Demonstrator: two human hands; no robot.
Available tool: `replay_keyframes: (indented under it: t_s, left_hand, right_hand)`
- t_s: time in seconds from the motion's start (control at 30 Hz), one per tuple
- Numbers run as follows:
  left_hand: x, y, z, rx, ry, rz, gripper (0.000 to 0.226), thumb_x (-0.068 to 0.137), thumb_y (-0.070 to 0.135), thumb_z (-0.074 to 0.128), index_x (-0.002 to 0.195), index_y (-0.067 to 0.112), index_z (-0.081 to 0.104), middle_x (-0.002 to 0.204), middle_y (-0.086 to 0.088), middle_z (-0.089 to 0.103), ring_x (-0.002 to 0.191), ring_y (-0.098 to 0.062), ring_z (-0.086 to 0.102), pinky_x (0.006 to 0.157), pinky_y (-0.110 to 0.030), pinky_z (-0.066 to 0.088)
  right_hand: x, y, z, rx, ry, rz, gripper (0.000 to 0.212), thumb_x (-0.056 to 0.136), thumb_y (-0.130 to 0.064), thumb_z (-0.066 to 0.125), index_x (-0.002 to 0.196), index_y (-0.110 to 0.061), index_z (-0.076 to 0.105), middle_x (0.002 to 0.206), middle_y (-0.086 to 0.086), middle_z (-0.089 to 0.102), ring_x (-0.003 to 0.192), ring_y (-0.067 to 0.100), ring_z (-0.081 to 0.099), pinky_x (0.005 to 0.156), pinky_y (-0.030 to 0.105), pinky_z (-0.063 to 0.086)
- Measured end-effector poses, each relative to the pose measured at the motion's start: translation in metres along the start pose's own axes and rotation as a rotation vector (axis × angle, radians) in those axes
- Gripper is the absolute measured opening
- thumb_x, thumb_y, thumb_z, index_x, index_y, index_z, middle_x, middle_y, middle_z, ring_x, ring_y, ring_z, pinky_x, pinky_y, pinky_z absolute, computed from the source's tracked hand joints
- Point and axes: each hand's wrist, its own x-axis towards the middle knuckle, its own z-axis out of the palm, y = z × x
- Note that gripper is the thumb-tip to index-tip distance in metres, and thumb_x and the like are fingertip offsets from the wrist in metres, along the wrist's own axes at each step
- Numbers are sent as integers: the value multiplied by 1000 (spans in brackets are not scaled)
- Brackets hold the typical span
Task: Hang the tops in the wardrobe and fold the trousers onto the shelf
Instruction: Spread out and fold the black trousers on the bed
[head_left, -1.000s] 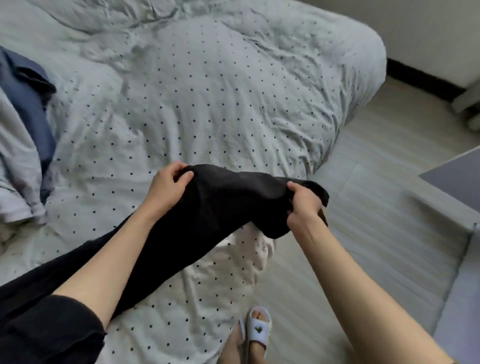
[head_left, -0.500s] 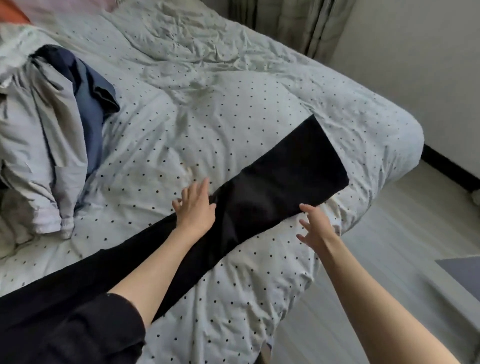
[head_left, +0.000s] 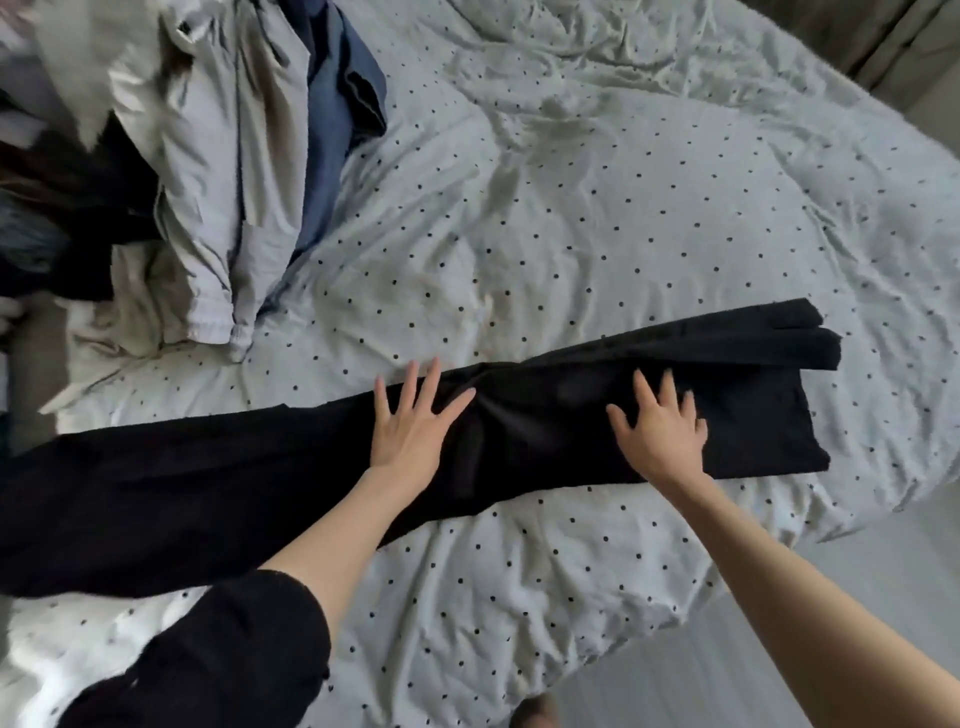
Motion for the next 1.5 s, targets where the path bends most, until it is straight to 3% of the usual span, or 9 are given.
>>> replay_keyframes:
  t_s: [0.23, 0.57, 0.73, 0.87, 1.03, 1.13, 1.23, 1.33, 1.5]
  left_hand:
    - [-93, -64, 3, -296, 66, -190, 66, 96, 23, 48, 150, 31, 10, 157, -7, -15, 144, -26, -16, 115, -51, -4]
    - [-239, -277, 72, -735, 278, -868, 60, 92, 22, 57, 144, 9, 32, 153, -17, 22, 141, -33, 21, 108, -48, 27]
    - [-254, -353, 119, -1490, 81, -1271, 72, 92, 48, 50, 148, 12, 22, 152, -9, 27, 137, -28, 32, 110, -40, 28]
    - [-243, -395, 151, -1967, -144, -1191, 74, 81, 64, 53, 139, 20, 39, 141, 0, 46, 126, -18, 47, 98, -33, 32]
    - [-230, -419, 166, -2277, -188, -938, 77, 59, 49, 77, 128, 21, 56, 126, 4, 62, 115, -16, 57, 112, -35, 29]
    - [-227, -416, 164, -2286, -65, -926, 62, 59, 38, 81, 116, 21, 64, 113, 7, 69, 112, -16, 59, 108, -33, 35]
    - [-226, -408, 142, -2080, 145, -1011, 11, 71, 28, 79, 79, 26, 72, 78, 15, 73, 87, -9, 64, 78, -25, 44]
    - [-231, -390, 102, -1853, 333, -953, 13, 79, 28, 74, 67, 26, 68, 60, 19, 67, 59, 3, 61, 51, -12, 43]
    - [-224, -325, 23, -1226, 468, -553, 16, 77, 33, 72, 91, 25, 71, 85, 10, 67, 78, -9, 62, 75, -21, 47]
  right_hand:
    - [-76, -126, 44, 60, -72, -242, 59, 99, -39, 38, 151, -24, 16, 160, 2, 2, 147, 20, 2, 116, 52, 4]
    - [-206, -326, 150, -72, -105, -859, 50, 100, -31, 36, 149, -23, 26, 159, 2, 12, 147, 19, 6, 118, 41, 4]
    - [-236, -388, 214, -240, -205, -997, 52, 101, -34, 34, 150, -26, 20, 160, 2, 8, 147, 19, 2, 117, 46, 0]
    - [-219, -414, 247, -391, -193, -898, 62, 97, -47, 35, 151, -34, 5, 160, 0, -4, 147, 19, -4, 113, 57, 2]
    - [-195, -419, 262, -561, -221, -847, 67, 95, -55, 35, 150, -35, 3, 160, -1, -7, 146, 18, -5, 112, 60, -2]
    - [-192, -425, 263, -576, -258, -823, 69, 94, -54, 38, 150, -36, 2, 160, -2, -8, 146, 17, -4, 112, 60, -1]
    - [-192, -432, 251, -468, -363, -795, 67, 94, -45, 46, 151, -34, 11, 160, -4, 0, 147, 16, 1, 114, 55, 0]
    - [-198, -431, 223, 86, -376, -623, 41, 96, -26, 50, 136, -20, 50, 147, -1, 42, 137, 15, 36, 114, 36, 25]
    - [-212, -375, 157, 871, -297, -111, 26, 99, -29, 45, 106, -16, 67, 104, 1, 71, 94, 18, 68, 84, 28, 50]
